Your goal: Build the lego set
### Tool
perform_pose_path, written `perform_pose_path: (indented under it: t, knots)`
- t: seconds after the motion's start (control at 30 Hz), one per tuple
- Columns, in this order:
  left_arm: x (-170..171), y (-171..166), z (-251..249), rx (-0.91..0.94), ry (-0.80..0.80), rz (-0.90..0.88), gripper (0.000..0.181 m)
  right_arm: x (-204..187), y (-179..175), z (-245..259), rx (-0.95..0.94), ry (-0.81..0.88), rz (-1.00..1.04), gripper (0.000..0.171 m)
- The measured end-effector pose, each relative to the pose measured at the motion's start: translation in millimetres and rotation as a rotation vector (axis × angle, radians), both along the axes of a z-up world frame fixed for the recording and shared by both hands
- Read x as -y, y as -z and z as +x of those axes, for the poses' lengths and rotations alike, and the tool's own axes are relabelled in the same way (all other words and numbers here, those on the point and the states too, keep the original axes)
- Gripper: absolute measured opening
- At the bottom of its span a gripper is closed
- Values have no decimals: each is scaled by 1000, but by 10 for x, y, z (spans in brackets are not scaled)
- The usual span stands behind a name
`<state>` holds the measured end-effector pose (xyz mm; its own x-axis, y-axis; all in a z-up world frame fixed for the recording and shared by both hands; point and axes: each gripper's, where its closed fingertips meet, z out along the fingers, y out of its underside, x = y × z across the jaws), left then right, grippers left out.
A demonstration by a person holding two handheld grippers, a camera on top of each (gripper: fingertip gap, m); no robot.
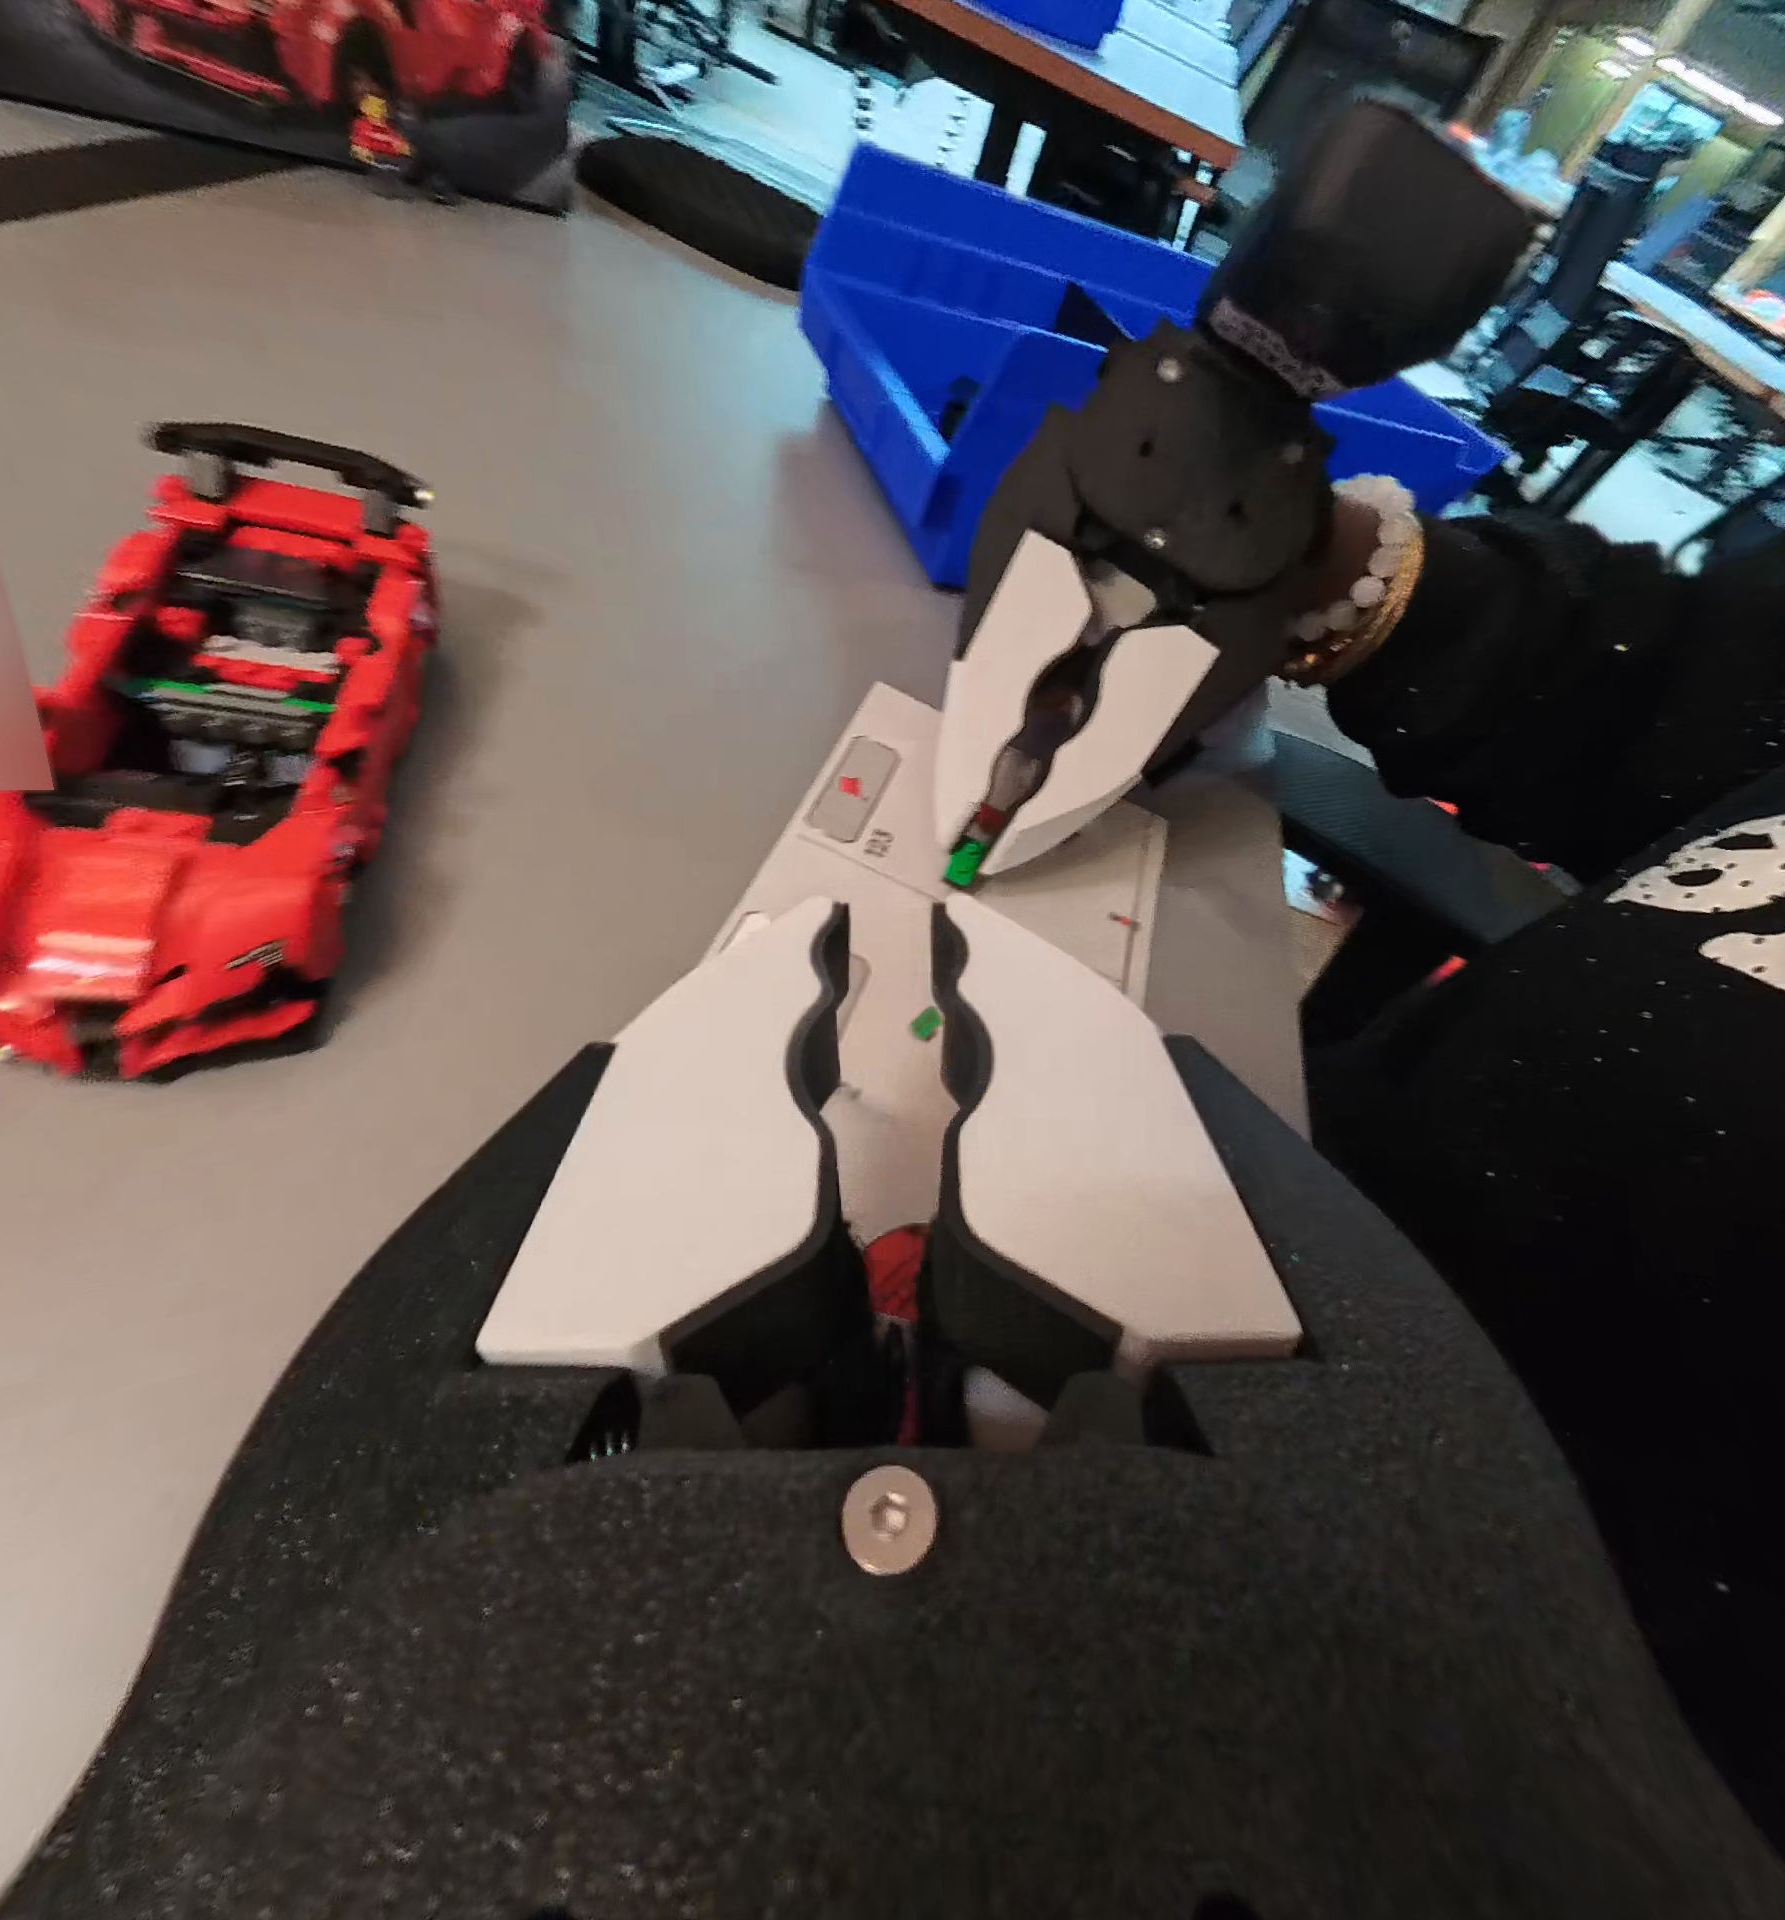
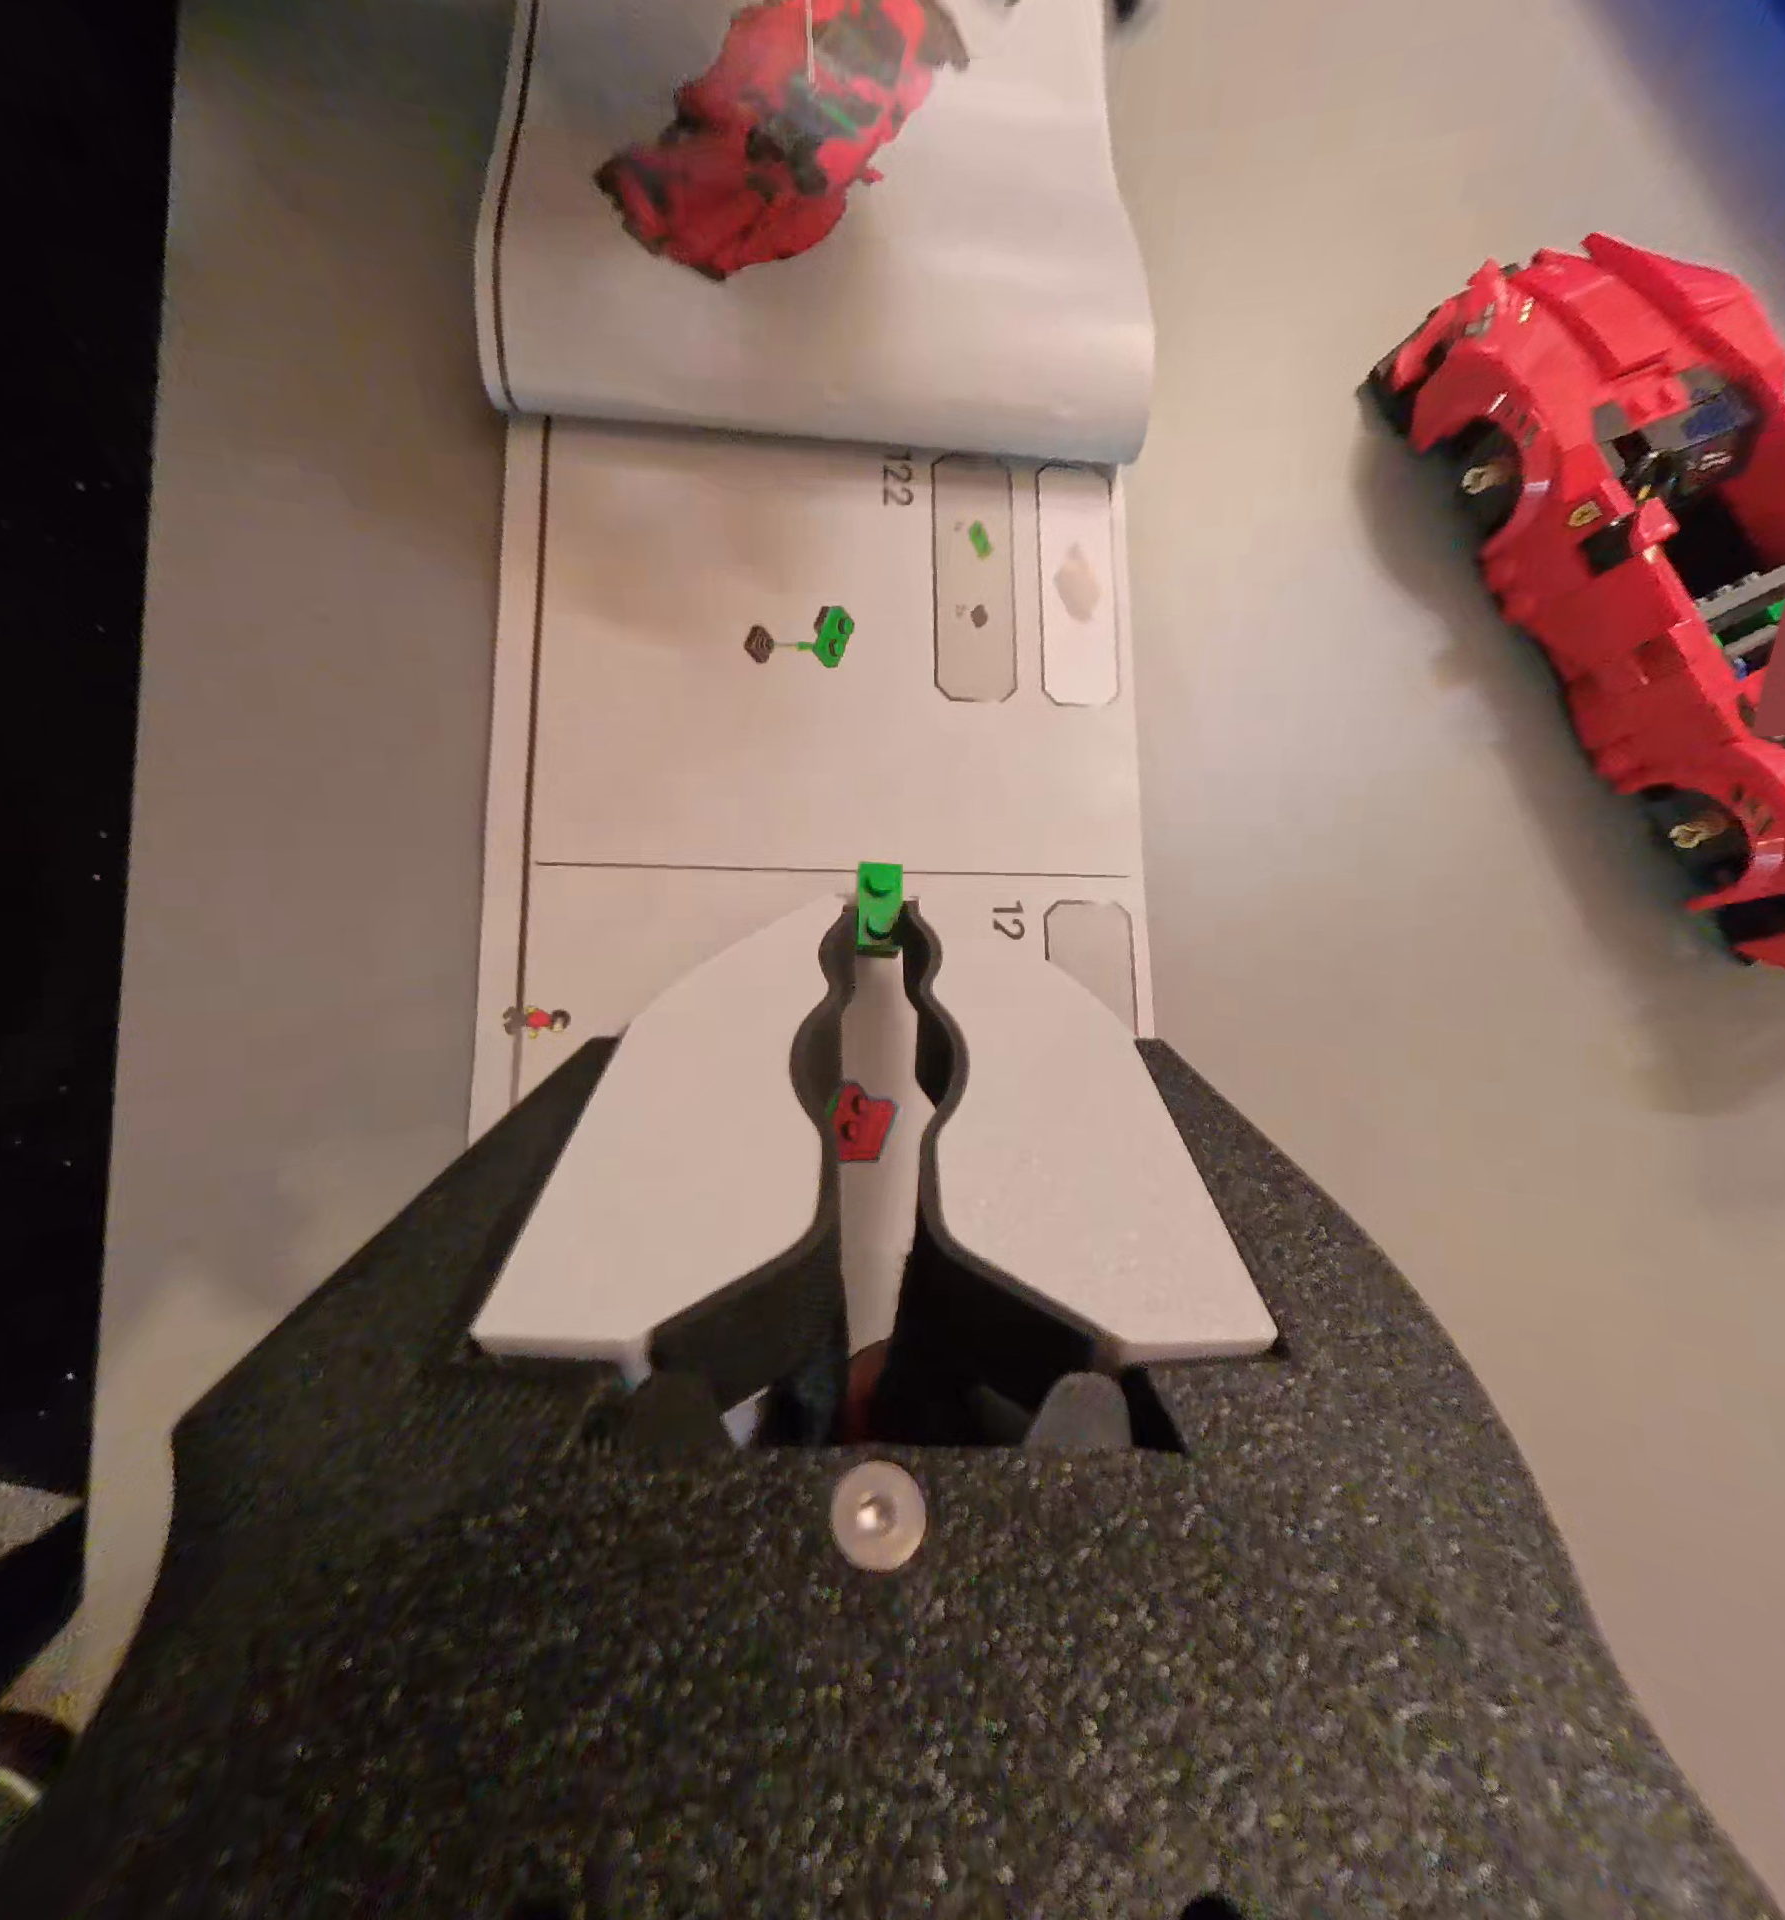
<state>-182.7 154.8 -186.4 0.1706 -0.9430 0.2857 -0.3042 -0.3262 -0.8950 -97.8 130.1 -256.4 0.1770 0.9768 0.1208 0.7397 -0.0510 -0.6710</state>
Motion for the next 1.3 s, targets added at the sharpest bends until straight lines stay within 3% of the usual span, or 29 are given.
perform_pose_path:
  t: [0.27,0.47,0.57,0.7,0.8,0.83,0.87,0.9,0.93,0.97,1.0,1.03,1.13,1.17,1.2,1.27,1.3]
  knots:
    - [-163,-35,-177,8,-82,25,15,-4,66,32,91,-11,2,14]
    - [-152,20,-170,-2,-69,13,15,-13,-1,93,95,32,-15,36]
    - [-164,32,-193,-10,-80,13,15,-6,-378,187,46,139,27,39]
    - [-301,-26,-272,37,-176,28,20,79,-1404,344,-245,303,191,43]
    - [-454,-95,-373,90,-288,35,54,165,-1813,684,-324,431,290,51]
    - [-488,-117,-422,102,-316,41,63,190,-1854,818,-305,470,316,38]
    - [-502,-144,-467,115,-330,52,63,218,-1880,956,-281,505,357,3]
    - [-491,-180,-505,130,-329,70,48,264,-1894,1078,-265,528,385,0]
    - [-471,-214,-535,141,-319,90,15,312,-1887,1173,-248,547,383,0]
    - [-457,-231,-560,140,-315,105,0,344,-1886,1271,-245,584,370,0]
    - [-449,-224,-582,122,-315,111,0,367,-1900,1360,-257,626,361,1]
    - [-448,-208,-598,98,-319,115,0,403,-1907,1418,-275,647,344,15]
    - [-462,-232,-604,82,-341,130,21,529,-1847,1564,-254,661,304,0]
    - [-446,-262,-584,97,-332,134,20,556,-1819,1613,-236,666,301,0]
    - [-415,-289,-556,110,-314,137,4,556,-1815,1689,-230,697,311,0]
    - [-360,-270,-493,81,-283,135,0,559,-1820,1785,-264,737,307,29]
    - [-355,-246,-466,55,-286,140,0,573,-1799,1841,-270,746,289,27]
